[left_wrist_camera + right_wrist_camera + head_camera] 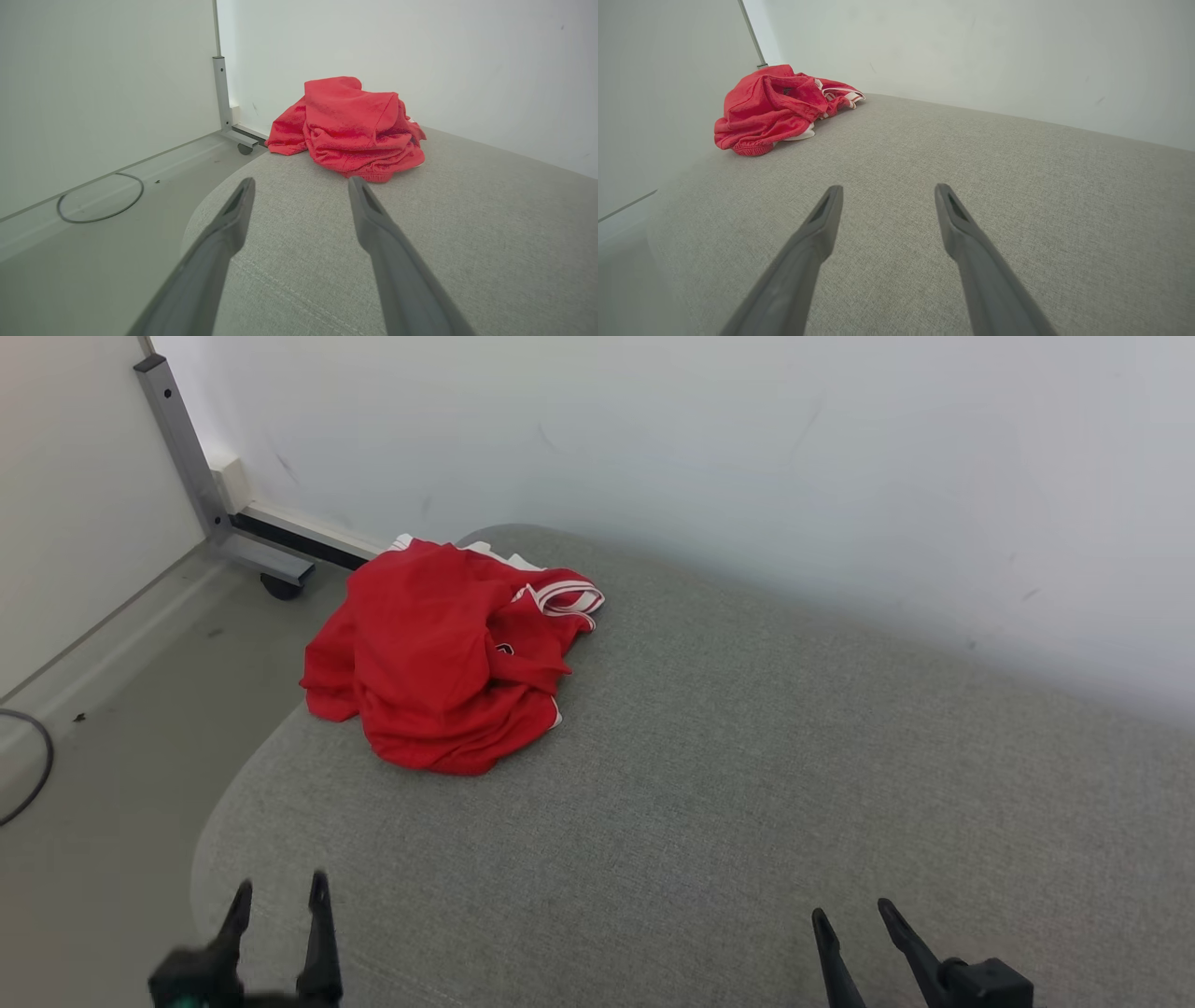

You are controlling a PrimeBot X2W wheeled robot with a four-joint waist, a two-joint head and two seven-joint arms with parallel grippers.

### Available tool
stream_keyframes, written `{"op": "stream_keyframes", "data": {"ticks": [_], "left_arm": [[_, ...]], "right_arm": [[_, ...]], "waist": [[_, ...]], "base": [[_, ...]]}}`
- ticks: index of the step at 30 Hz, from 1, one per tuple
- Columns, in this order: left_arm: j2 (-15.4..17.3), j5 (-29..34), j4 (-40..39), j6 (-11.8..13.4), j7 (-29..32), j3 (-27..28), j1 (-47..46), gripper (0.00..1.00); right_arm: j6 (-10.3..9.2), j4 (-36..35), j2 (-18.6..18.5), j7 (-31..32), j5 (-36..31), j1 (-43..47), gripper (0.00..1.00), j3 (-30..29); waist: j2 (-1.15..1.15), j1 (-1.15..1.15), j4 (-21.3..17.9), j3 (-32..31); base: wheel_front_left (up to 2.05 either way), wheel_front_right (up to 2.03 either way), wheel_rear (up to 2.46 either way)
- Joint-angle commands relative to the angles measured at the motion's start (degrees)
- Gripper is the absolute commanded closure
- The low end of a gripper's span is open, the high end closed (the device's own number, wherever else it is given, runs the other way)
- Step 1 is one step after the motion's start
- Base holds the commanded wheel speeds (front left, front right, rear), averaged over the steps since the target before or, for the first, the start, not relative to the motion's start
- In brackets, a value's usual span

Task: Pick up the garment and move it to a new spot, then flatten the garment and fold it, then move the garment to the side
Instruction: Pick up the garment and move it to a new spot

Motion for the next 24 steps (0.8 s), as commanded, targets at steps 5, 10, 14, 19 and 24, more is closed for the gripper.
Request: {"op": "stream_keyframes", "data": {"ticks": [5,10,14,19,24], "left_arm": [[1.94,-3.66,5.89,-1.55,6.99,-1.68,-12.03,0.0],[5.73,-9.22,9.02,-2.35,15.76,-1.22,-24.75,0.0],[7.32,-17.9,10.99,-2.59,24.51,1.33,-33.91,0.0],[10.59,-24.14,12.21,-2.38,31.32,4.78,-40.85,0.0],[13.86,-28.52,13.08,-0.55,38.36,8.36,-43.98,0.0]], "right_arm": [[0.18,-4.58,-0.15,1.87,-1.9,2.11,0.0,-1.14],[0.17,-10.42,-2.14,5.08,-3.26,-0.16,0.0,0.66],[0.16,-14.4,-3.7,6.83,-3.88,-2.88,0.0,2.12],[0.12,-18.18,-4.38,8.34,-4.6,-5.41,0.0,2.82],[0.12,-20.08,-4.54,8.54,-4.78,-7.28,0.0,2.74]], "waist": [[-0.01,0.0,-1.06,3.4],[-0.01,0.0,-5.59,10.71],[-0.01,0.0,-9.33,16.51],[-0.01,0.0,-13.29,22.62],[-0.01,0.0,-16.75,26.71]], "base": [[0.0,0.0,0.0],[0.0,0.0,0.0],[0.0,0.0,0.0],[0.0,0.0,0.0],[0.0,0.0,0.0]]}}
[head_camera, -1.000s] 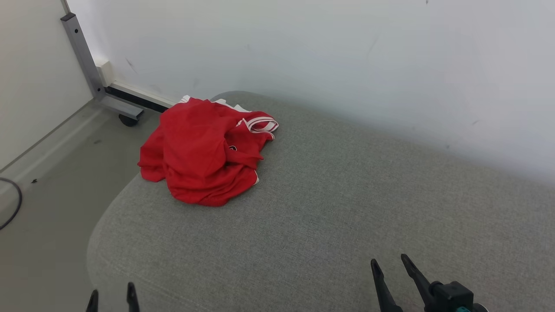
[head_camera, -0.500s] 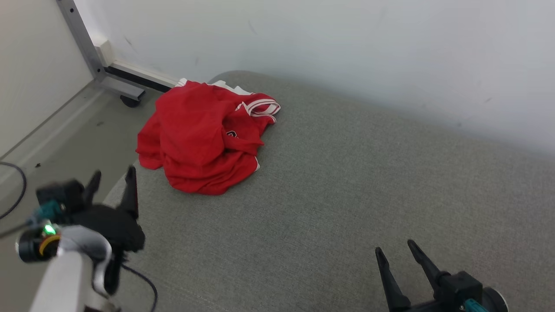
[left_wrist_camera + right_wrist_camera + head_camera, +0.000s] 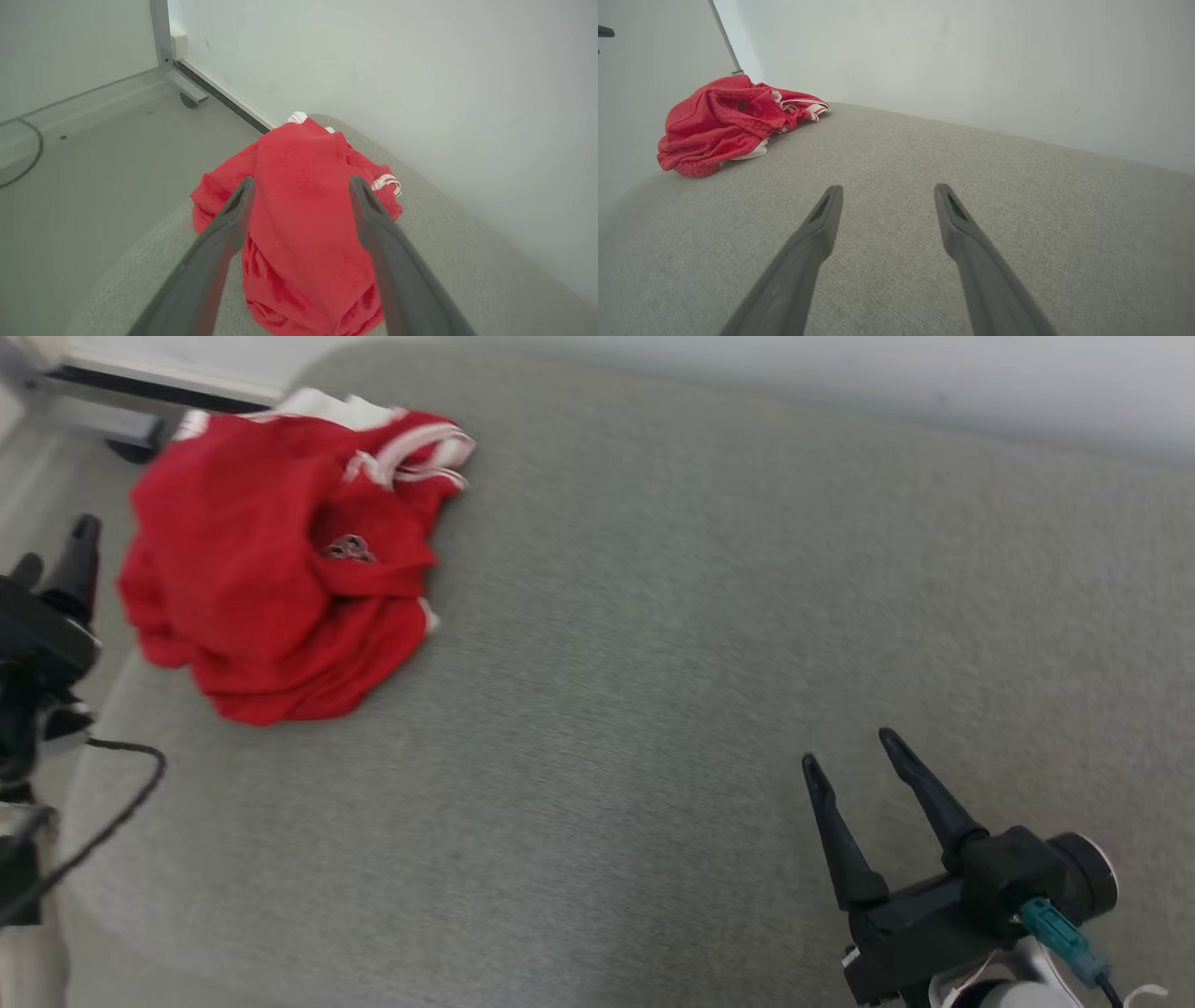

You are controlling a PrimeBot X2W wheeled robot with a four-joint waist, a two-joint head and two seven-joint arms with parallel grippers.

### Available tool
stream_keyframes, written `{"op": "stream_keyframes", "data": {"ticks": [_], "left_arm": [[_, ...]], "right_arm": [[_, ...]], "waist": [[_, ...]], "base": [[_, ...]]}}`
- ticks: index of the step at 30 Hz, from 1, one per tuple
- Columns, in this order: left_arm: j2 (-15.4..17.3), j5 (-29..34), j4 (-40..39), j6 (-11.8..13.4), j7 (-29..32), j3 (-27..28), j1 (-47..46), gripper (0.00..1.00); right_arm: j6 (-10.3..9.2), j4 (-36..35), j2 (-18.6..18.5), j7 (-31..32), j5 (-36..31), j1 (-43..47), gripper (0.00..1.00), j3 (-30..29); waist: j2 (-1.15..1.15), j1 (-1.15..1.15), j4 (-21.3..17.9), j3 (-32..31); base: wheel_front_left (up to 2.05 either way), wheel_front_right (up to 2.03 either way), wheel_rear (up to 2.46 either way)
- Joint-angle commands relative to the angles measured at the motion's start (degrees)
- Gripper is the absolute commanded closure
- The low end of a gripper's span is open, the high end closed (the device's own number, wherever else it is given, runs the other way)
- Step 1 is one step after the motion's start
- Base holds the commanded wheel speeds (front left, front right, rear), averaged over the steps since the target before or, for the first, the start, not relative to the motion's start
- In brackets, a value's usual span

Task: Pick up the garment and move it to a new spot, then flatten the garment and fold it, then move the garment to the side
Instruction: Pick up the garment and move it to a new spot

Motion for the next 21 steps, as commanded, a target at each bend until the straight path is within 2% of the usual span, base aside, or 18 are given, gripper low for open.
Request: {"op": "stream_keyframes", "data": {"ticks": [1,5,10,17,18,19,20,21], "left_arm": [[0.82,-1.67,-0.18,0.83,2.17,1.15,-1.58,0.0],[2.55,-3.86,-1.58,3.49,8.51,2.41,-1.55,0.0],[2.89,-5.38,-5.32,7.15,18.09,1.83,0.14,0.0],[4.24,-3.52,-11.43,11.56,23.68,0.83,4.32,0.0],[4.51,-3.1,-12.08,12.11,24.3,0.65,4.8,0.11],[4.51,-3.1,-12.08,12.11,24.3,0.65,4.8,0.11],[4.73,-2.95,-12.81,12.52,24.89,0.51,5.21,0.84],[4.8,-2.88,-13.5,12.88,25.38,0.45,5.6,1.0]], "right_arm": [[0.07,-0.64,0.06,-0.1,-0.2,-1.2,0.0,0.19],[0.07,-1.13,0.56,-0.66,-0.07,-1.82,0.0,0.04],[0.07,-0.46,0.98,-1.56,0.24,-2.31,0.0,-0.45],[0.07,0.93,1.96,-2.58,0.67,-3.56,0.0,0.85],[0.07,1.21,2.03,-2.73,0.78,-3.78,0.0,1.01],[0.07,1.21,2.03,-2.73,0.78,-3.78,0.0,1.01],[0.06,1.49,2.05,-3.0,0.96,-3.96,0.0,1.01],[0.06,1.81,2.03,-3.2,1.03,-4.05,0.0,0.96]], "waist": [[-0.02,-0.03,-9.77,9.77],[-0.02,-0.03,-11.81,11.81],[-0.02,-0.03,-12.74,12.91],[-0.02,-0.03,-13.83,13.5],[-0.02,-0.03,-13.98,13.4],[-0.02,-0.03,-13.98,13.4],[-0.02,-0.03,-14.09,13.24],[-0.02,-0.03,-14.17,13.01]], "base": [[0.0,0.0,0.0],[0.0,0.0,0.0],[0.0,0.0,0.0],[0.0,0.0,0.0],[0.0,0.0,0.0],[0.0,0.0,0.0],[0.0,0.0,0.0],[0.0,0.0,0.0]]}}
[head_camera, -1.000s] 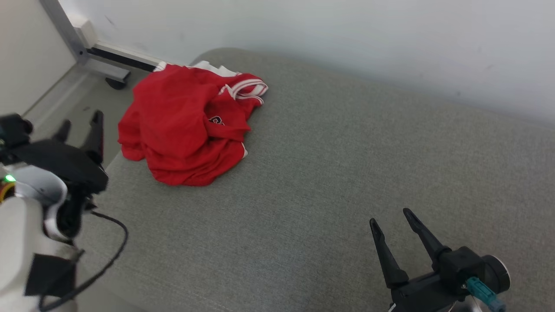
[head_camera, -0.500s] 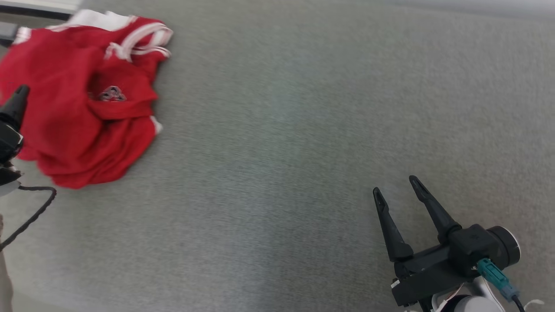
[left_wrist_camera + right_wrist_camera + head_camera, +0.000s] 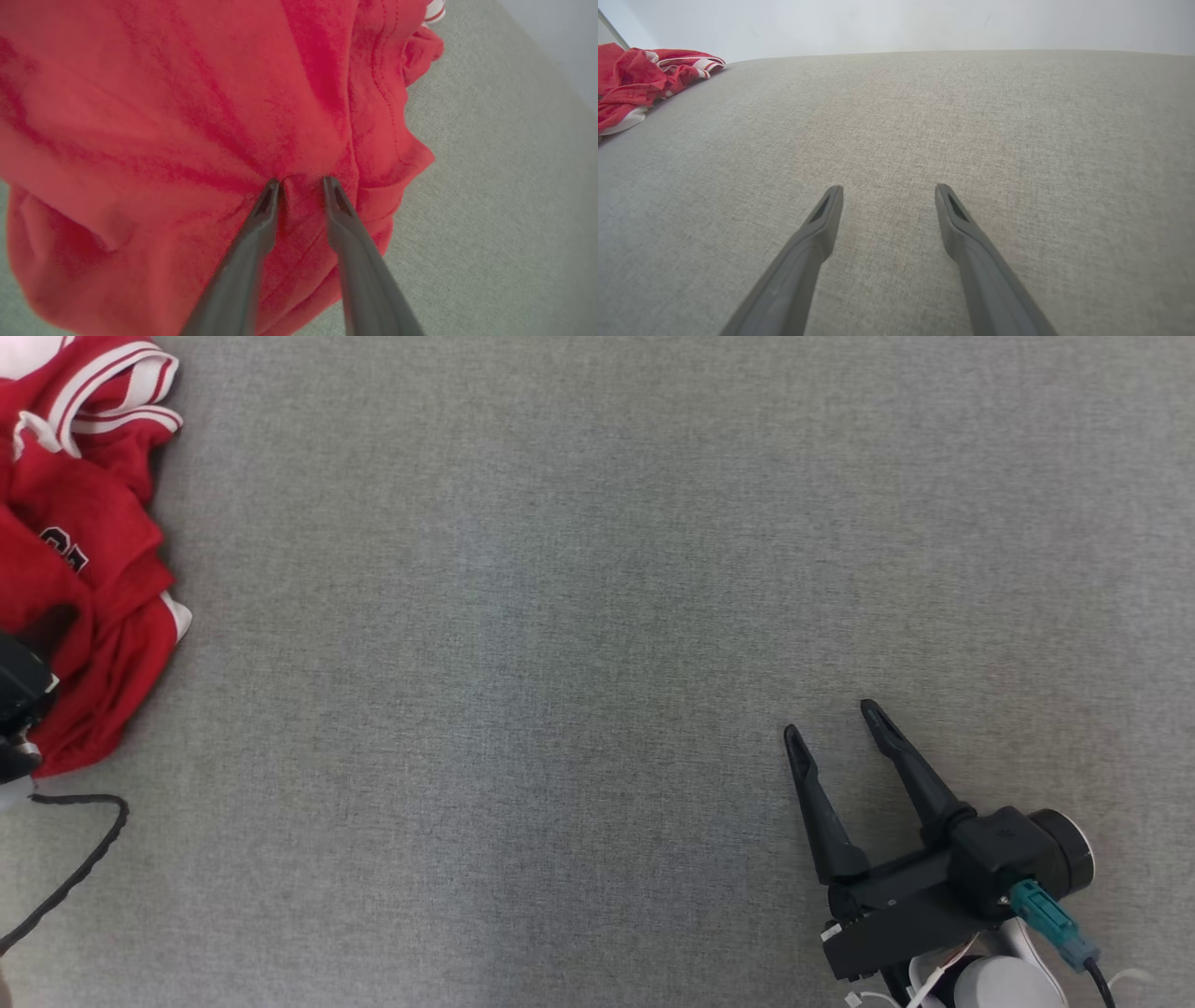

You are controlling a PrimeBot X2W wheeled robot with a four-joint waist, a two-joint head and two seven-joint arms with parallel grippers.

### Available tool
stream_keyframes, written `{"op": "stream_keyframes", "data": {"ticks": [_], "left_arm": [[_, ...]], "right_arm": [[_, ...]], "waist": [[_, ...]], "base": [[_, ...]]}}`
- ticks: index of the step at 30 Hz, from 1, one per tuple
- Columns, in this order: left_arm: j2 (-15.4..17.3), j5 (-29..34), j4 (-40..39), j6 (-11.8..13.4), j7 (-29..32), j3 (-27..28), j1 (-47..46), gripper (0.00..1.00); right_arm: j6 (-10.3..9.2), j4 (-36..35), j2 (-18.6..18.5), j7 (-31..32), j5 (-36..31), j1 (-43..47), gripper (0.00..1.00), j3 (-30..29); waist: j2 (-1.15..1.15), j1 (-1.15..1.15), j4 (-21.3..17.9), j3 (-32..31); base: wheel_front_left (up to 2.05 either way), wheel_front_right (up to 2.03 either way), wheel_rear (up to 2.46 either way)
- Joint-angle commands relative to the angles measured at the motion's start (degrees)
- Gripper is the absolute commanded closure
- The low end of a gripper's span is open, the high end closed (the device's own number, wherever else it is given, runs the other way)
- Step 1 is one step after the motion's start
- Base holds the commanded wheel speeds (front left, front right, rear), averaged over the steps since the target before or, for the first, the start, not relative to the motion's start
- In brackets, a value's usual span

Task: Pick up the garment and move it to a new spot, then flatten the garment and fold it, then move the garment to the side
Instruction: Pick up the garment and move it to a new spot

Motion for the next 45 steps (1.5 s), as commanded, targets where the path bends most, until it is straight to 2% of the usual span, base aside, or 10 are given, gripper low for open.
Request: {"op": "stream_keyframes", "data": {"ticks": [1,10,19,24,32,41,45], "left_arm": [[0.47,0.36,-0.81,0.17,0.42,-0.07,0.74,1.0],[3.01,1.38,-6.06,0.3,1.09,0.06,2.37,1.0],[4.8,1.63,-11.19,-2.14,0.47,-1.2,-0.6,1.0],[4.02,1.61,-12.67,-3.41,0.13,-3.35,-4.23,1.0],[-0.22,-0.02,-13.24,-5.49,-0.52,-8.19,-10.84,1.0],[-9.26,-3.74,-13.89,-8.54,-1.47,-14.81,-14.75,1.0],[-11.57,-3.33,-13.82,-9.2,-2.63,-16.85,-13.58,1.0]], "right_arm": [[0.06,0.3,0.11,-0.39,0.55,-0.4,0.0,-0.1],[0.06,3.84,1.22,-2.65,1.65,-0.75,0.0,0.57],[0.06,8.39,2.36,-5.49,3.92,0.38,0.0,0.56],[0.05,10.17,2.57,-6.79,4.87,2.31,0.0,-0.84],[0.06,11.53,2.66,-8.03,7.41,6.08,0.0,-2.75],[0.05,10.71,2.66,-7.85,7.25,8.69,0.0,-4.44],[0.05,10.04,2.63,-7.47,7.03,9.13,0.0,-4.78]], "waist": [[-0.01,-0.01,-0.55,-0.19],[-0.01,-0.01,-0.2,-5.4],[-0.01,-0.01,-0.83,-14.08],[-0.01,-0.01,-2.24,-18.88],[-0.01,-0.01,-6.9,-24.99],[-0.01,-0.01,-15.05,-28.32],[-0.01,-0.01,-17.57,-28.52]], "base": [[0.0,0.0,0.0],[0.0,0.0,0.0],[0.0,0.0,0.0],[0.0,0.0,0.0],[0.0,0.0,0.0],[0.0,0.0,0.0],[0.0,0.0,0.0]]}}
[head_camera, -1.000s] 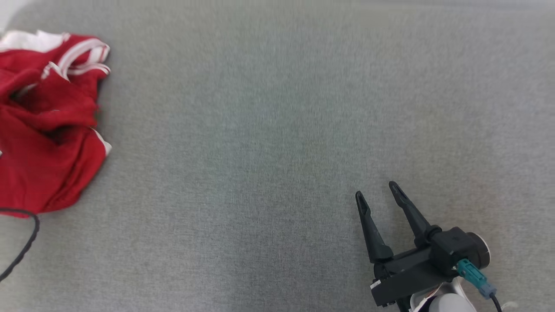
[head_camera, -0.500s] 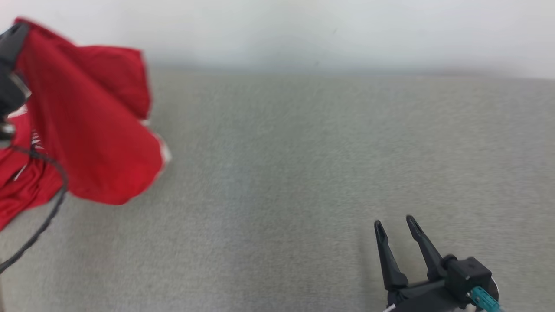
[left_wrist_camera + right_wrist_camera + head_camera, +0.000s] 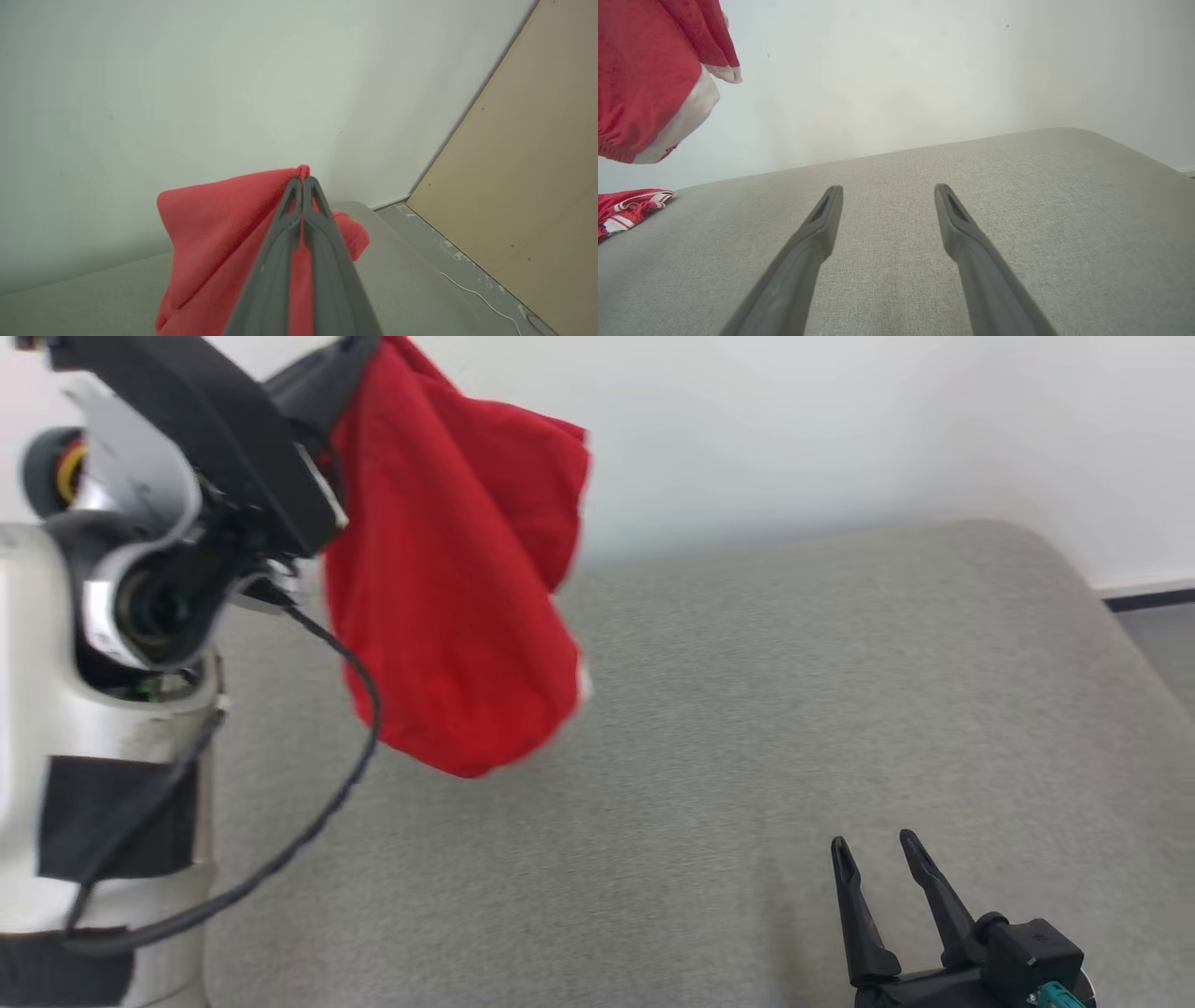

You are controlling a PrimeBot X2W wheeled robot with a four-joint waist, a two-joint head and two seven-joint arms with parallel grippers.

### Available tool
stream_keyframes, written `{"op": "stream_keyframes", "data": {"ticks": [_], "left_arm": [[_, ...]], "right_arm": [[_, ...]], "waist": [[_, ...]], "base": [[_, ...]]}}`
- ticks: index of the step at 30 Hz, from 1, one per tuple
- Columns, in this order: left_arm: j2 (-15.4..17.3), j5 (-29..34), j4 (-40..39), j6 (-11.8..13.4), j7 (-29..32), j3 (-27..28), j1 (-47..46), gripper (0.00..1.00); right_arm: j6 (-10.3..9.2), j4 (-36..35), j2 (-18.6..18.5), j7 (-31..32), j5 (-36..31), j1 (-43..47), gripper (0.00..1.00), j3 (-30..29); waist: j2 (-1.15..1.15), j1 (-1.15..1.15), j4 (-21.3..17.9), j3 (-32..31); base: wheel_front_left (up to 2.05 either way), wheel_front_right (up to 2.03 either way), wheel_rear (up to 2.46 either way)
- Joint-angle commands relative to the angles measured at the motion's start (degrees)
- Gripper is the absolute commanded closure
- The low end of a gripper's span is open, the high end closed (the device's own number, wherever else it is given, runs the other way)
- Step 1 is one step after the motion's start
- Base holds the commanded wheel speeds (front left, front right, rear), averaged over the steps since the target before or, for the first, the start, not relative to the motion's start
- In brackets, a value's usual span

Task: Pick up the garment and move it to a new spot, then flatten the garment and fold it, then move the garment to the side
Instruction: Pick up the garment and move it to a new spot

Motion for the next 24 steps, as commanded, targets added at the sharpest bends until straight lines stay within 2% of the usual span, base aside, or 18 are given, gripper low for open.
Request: {"op": "stream_keyframes", "data": {"ticks": [1,9,15,22,23,24], "left_arm": [[-0.78,-0.04,0.1,-0.45,-0.64,-0.64,1.05,1.0],[-3.56,1.62,2.77,-1.91,-4.88,-4.66,8.4,1.0],[-4.96,4.94,8.14,-2.94,-13.23,-7.78,17.57,1.0],[-6.69,11.12,18.76,-3.28,-25.02,-14.03,25.46,0.98],[-6.81,11.66,20.15,-3.05,-26.68,-14.75,25.95,0.58],[-6.92,12.6,21.25,-2.9,-28.42,-15.56,26.37,0.26]], "right_arm": [[0.06,-0.44,0.03,0.28,-0.56,0.74,0.0,0.02],[0.06,-2.13,0.02,1.56,-0.83,1.86,0.0,-0.43],[0.05,-3.14,0.02,2.72,-1.09,1.89,0.0,-0.38],[0.06,-3.9,0.02,3.84,-1.41,1.05,0.0,0.26],[0.05,-4.05,0.02,3.93,-1.46,0.99,0.0,0.32],[0.05,-4.12,0.02,4.11,-1.53,0.94,0.0,0.26]], "waist": [[0.01,0.01,-5.06,-1.98],[0.01,0.01,-9.58,-1.65],[0.01,0.01,-11.0,-1.08],[0.01,0.01,-10.93,-0.29],[0.01,0.01,-10.79,-0.12],[0.01,0.01,-10.62,-0.04]], "base": [[0.0,0.0,0.0],[0.0,0.0,0.0],[0.0,0.0,0.0],[0.0,0.0,0.0],[0.0,0.0,0.0],[0.0,0.0,0.0]]}}
